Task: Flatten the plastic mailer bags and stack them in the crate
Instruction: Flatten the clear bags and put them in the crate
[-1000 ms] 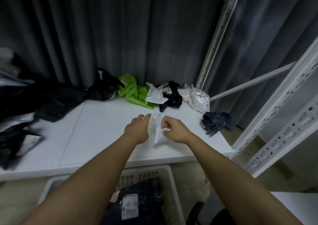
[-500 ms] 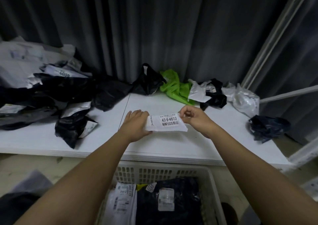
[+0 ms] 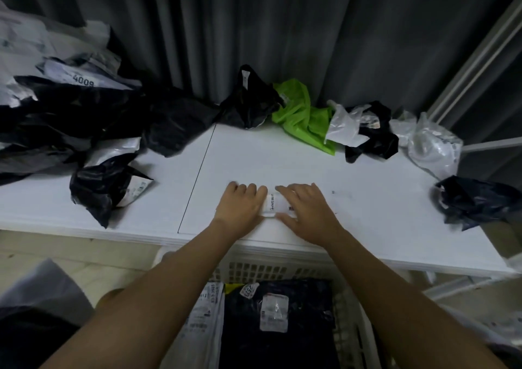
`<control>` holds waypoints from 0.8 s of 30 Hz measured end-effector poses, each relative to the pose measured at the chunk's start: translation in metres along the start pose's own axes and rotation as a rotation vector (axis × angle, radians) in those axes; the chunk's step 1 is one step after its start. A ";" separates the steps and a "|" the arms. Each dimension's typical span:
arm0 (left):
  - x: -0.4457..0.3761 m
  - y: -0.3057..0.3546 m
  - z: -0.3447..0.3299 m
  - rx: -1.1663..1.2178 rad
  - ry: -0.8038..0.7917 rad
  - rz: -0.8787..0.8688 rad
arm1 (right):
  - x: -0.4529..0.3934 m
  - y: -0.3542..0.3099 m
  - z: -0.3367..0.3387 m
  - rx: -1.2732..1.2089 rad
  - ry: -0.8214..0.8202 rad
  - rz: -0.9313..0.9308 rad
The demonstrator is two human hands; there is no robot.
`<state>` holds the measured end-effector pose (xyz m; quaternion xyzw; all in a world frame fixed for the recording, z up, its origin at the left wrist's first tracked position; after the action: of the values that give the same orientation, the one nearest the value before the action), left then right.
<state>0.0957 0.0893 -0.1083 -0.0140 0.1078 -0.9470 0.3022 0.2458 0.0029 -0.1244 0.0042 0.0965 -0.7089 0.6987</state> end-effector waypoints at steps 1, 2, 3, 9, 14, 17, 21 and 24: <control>-0.001 0.001 -0.002 0.001 -0.007 -0.018 | 0.002 0.001 -0.002 0.000 0.030 0.005; -0.002 0.001 -0.006 0.008 -0.022 -0.027 | 0.002 0.000 -0.005 -0.001 0.042 0.009; -0.002 0.001 -0.008 0.020 -0.036 -0.028 | 0.003 0.000 -0.007 0.002 0.048 0.011; -0.002 0.003 -0.019 0.091 -0.073 -0.020 | 0.003 -0.001 -0.011 -0.028 0.079 -0.070; -0.006 0.000 -0.026 0.139 -0.053 0.040 | -0.005 -0.003 -0.009 0.047 -0.030 -0.167; -0.008 0.000 -0.029 0.176 -0.071 0.085 | -0.004 0.000 -0.013 0.071 -0.074 -0.210; -0.010 0.000 -0.034 0.253 -0.091 0.129 | -0.003 -0.001 -0.016 0.059 -0.080 -0.243; -0.010 0.000 -0.040 0.322 -0.091 0.177 | -0.004 -0.002 -0.018 0.036 -0.086 -0.276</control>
<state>0.0997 0.1029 -0.1466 0.0011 -0.0582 -0.9202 0.3871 0.2413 0.0096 -0.1409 -0.0267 0.0534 -0.7993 0.5979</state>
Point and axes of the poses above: each hand's wrist, its own x-axis away from the middle knuckle, its own z-axis out of the back of the hand, y = z × x, the point moved 2 cm from there along -x, towards the middle knuckle, and after that the axes turned 2 degrees about z, right-handed, at the moved point
